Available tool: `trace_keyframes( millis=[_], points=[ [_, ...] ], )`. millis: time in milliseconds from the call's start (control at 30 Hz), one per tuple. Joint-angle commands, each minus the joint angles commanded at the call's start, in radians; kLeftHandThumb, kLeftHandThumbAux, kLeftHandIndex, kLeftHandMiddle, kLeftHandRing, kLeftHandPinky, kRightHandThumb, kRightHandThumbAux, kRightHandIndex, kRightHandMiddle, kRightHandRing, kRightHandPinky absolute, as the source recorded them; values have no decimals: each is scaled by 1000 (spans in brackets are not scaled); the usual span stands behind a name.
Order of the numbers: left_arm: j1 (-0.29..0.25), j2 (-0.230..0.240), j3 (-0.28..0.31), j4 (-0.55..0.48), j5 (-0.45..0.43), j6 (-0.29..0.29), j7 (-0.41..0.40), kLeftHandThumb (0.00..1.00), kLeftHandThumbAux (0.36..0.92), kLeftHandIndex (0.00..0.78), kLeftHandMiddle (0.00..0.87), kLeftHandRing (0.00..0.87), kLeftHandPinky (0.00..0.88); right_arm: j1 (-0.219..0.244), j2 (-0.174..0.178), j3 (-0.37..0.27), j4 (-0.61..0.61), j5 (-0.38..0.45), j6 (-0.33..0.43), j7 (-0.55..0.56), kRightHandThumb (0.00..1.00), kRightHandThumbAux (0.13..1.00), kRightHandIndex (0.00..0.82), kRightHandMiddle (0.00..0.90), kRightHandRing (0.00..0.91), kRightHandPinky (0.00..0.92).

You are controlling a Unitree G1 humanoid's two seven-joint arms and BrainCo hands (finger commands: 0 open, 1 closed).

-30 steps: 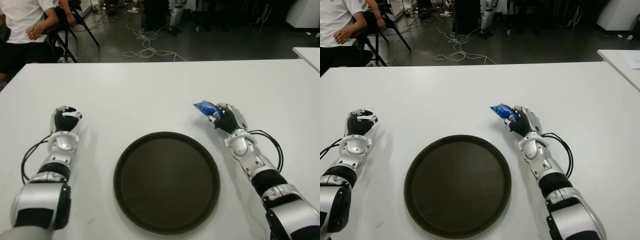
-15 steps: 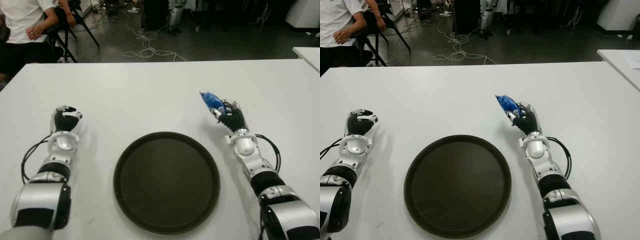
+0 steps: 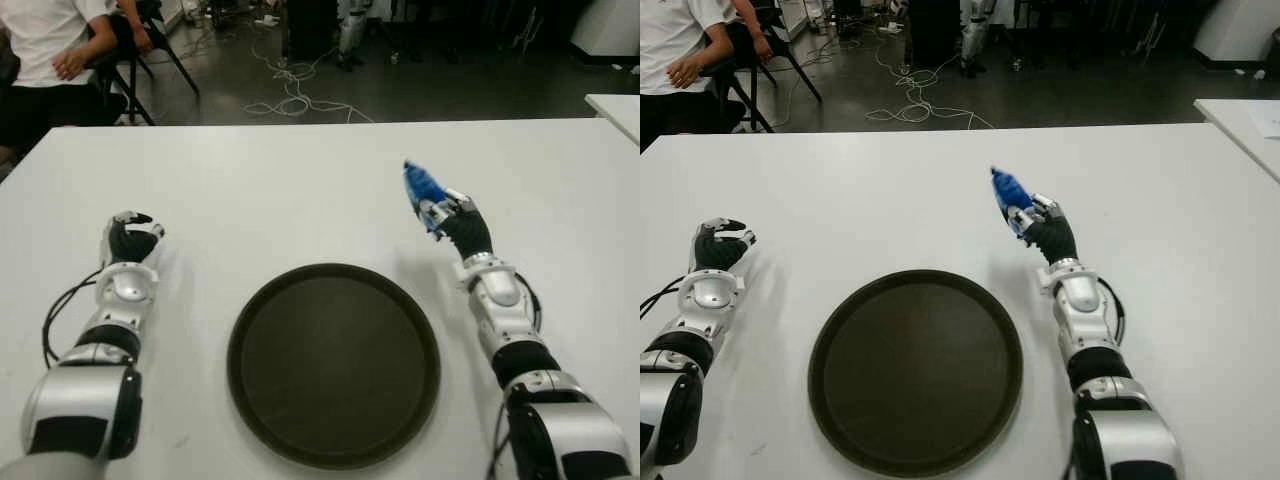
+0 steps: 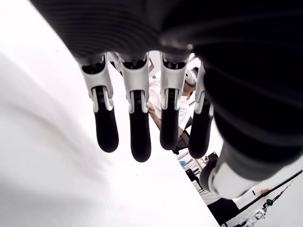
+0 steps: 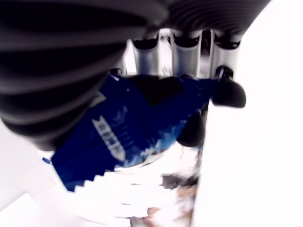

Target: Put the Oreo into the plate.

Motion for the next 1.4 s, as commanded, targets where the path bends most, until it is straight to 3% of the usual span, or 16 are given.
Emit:
trace_keyframes(
  millis=[267,700,967,1167,1400],
  points=[
    [-1,4,-8,2,8,11,3,677,719,399,275,313,346,-17,21,-69,-106,149,239,68,705,715,440,846,854,858],
    [-2,7,-8,1,2,5,-4,680,718,399,279,319,355,16,55,-110,-309,261,498,22,709,715,441,844,855,861],
    [-2,7,-7,1,0,7,-7,678,719,399,277,317,354,36,77,-114,-384,285,550,11,710,714,441,847,860,864],
    [-2,6,-7,0,0,6,-5,677,719,399,283,321,350,16,109,-76,-416,269,559,23,709,715,441,846,856,860],
    [0,7,-10,1,4,1,-4,675,720,399,295,333,358,21,110,-41,-428,236,561,11,709,714,441,832,839,842]
  ],
)
